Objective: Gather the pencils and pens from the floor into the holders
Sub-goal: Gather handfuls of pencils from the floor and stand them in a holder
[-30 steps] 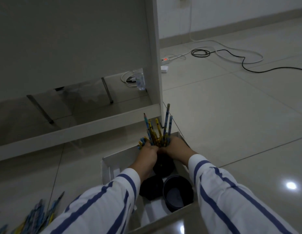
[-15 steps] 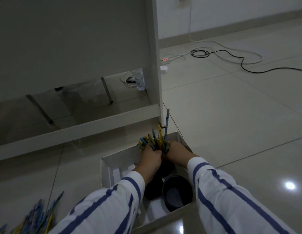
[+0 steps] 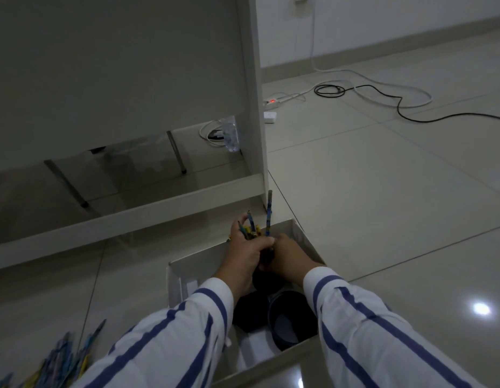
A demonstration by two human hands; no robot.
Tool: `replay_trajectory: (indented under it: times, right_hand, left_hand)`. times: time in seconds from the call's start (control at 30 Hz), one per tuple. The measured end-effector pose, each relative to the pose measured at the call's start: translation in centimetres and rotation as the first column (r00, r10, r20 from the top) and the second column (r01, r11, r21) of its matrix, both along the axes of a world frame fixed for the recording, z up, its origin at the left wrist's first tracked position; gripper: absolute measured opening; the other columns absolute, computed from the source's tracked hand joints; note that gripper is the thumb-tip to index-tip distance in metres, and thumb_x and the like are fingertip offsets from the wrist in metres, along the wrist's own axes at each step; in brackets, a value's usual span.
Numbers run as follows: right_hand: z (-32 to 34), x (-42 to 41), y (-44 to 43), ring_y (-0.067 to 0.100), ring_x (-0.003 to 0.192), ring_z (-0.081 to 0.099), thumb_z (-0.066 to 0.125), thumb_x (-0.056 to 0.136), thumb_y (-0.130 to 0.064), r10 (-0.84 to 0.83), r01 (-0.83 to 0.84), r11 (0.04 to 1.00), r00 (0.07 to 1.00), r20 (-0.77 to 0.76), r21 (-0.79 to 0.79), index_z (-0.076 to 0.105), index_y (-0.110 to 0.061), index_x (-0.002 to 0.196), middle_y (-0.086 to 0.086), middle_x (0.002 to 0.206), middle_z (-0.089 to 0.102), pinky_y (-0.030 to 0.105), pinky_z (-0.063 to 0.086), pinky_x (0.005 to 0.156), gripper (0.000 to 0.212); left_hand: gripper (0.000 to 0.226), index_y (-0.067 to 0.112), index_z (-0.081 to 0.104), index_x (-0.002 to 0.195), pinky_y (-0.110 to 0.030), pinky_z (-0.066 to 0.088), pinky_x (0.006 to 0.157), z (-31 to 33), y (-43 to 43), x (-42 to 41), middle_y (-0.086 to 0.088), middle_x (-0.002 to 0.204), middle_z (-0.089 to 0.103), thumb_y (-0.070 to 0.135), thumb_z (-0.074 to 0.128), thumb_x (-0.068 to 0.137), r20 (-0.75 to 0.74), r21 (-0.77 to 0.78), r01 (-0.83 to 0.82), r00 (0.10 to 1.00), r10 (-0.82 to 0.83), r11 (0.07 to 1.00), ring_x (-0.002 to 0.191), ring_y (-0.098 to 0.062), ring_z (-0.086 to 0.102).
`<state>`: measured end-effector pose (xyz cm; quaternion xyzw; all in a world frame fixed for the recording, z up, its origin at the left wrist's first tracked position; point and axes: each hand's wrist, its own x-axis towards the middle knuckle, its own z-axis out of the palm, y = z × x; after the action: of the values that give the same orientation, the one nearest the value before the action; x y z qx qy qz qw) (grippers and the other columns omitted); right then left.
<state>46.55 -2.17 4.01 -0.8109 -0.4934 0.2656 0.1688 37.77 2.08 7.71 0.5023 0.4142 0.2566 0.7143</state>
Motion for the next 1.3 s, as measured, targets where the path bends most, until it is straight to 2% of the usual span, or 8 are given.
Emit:
replay_trajectory:
  times: [0.13, 0.37, 0.53, 0.63, 0.83, 0.93, 1.07, 1.3]
  right_hand:
    - [0.4, -0.1, -0.5, 0.030, 0.123, 0.049, 0.069, 0.081, -0.024, -0.077, 0.084, 0.993, 0.994, -0.080, 0.088, 0.044, -0.015, 0.137, 0.013, 0.133, 0.045, 0.033, 0.039, 0.104, 0.062]
    - [0.0, 0.2, -0.5, 0.032, 0.115, 0.053, 0.064, 0.085, -0.023, -0.075, 0.084, 0.990, 0.994, -0.085, 0.110, 0.056, -0.008, 0.124, 0.016, 0.127, 0.047, 0.029, 0.041, 0.097, 0.042]
    - [0.4, -0.1, -0.7, 0.029, 0.119, 0.053, 0.069, 0.078, -0.018, -0.069, 0.102, 0.968, 0.987, -0.147, 0.229, 0.041, -0.017, 0.133, 0.012, 0.130, 0.049, 0.035, 0.044, 0.100, 0.061]
    - [0.4, -0.3, -1.1, 0.026, 0.116, 0.052, 0.066, 0.080, -0.011, -0.059, 0.101, 0.954, 0.986, -0.154, 0.283, 0.042, -0.016, 0.130, 0.010, 0.129, 0.048, 0.027, 0.042, 0.093, 0.056]
    - [0.2, -0.3, -1.4, 0.026, 0.112, 0.053, 0.063, 0.082, -0.008, -0.056, 0.086, 0.937, 0.994, -0.098, 0.337, 0.047, -0.012, 0.125, 0.010, 0.125, 0.049, 0.023, 0.040, 0.087, 0.046]
    - [-0.1, -0.6, -1.4, 0.028, 0.113, 0.053, 0.063, 0.081, -0.009, -0.035, 0.053, 0.941, 0.998, -0.061, 0.334, 0.046, -0.015, 0.127, 0.010, 0.127, 0.050, 0.030, 0.043, 0.091, 0.049]
    - [-0.4, -1.2, -1.3, 0.027, 0.116, 0.051, 0.061, 0.084, -0.013, 0.000, 0.026, 0.943, 0.997, -0.079, 0.331, 0.040, -0.019, 0.137, 0.010, 0.129, 0.049, 0.027, 0.040, 0.091, 0.057]
    - [-0.3, -1.4, -1.2, 0.023, 0.120, 0.046, 0.058, 0.086, -0.016, -0.014, 0.069, 0.922, 0.989, -0.144, 0.381, 0.035, -0.021, 0.143, 0.011, 0.129, 0.045, 0.019, 0.031, 0.092, 0.062]
  left_hand:
    - [0.050, 0.026, 0.040, 0.131, -0.045, 0.047, 0.094, -0.3, 0.0, 0.1, -0.009, 0.111, 0.056, 0.001, 0.055, 0.090, 0.003, -0.024, -0.045, 0.999, 0.045, 0.999, 0.102, -0.028, 0.057]
    - [0.027, 0.027, 0.052, 0.114, -0.035, 0.047, 0.076, 0.2, 0.2, 0.2, -0.008, 0.103, 0.055, 0.023, 0.060, 0.088, 0.067, -0.064, -0.125, 0.989, 0.129, 0.990, 0.084, -0.022, 0.057]
    - [0.013, 0.029, 0.059, 0.093, -0.050, 0.047, 0.097, 0.6, 0.6, 0.5, -0.003, 0.096, 0.057, 0.041, 0.058, 0.088, 0.065, -0.072, -0.160, 0.984, 0.165, 0.984, 0.099, -0.027, 0.056]
    - [0.020, 0.032, 0.060, 0.095, -0.051, 0.046, 0.101, 0.9, 0.6, 0.5, -0.004, 0.104, 0.059, 0.049, 0.052, 0.090, 0.022, -0.058, -0.155, 0.987, 0.156, 0.986, 0.103, -0.027, 0.058]
    - [0.015, 0.036, 0.063, 0.104, -0.048, 0.039, 0.108, 1.7, 0.2, 0.2, 0.000, 0.124, 0.059, 0.037, 0.051, 0.094, 0.036, 0.049, -0.134, 0.991, 0.132, 0.990, 0.120, -0.020, 0.052]
    - [0.014, 0.033, 0.064, 0.100, -0.043, 0.043, 0.104, 1.9, 0.0, 0.0, 0.004, 0.112, 0.063, 0.040, 0.056, 0.090, 0.026, 0.077, -0.146, 0.989, 0.145, 0.986, 0.111, -0.019, 0.057]
    - [0.008, 0.028, 0.066, 0.091, -0.036, 0.049, 0.088, 1.9, -0.5, -0.3, 0.000, 0.091, 0.064, 0.033, 0.060, 0.090, 0.009, 0.126, -0.160, 0.987, 0.161, 0.979, 0.090, -0.018, 0.060]
    - [0.017, 0.022, 0.065, 0.090, -0.024, 0.050, 0.081, 0.7, -0.6, -1.1, 0.005, 0.090, 0.064, 0.012, 0.051, 0.094, -0.119, 0.323, -0.127, 0.978, 0.173, 0.938, 0.084, -0.007, 0.059]
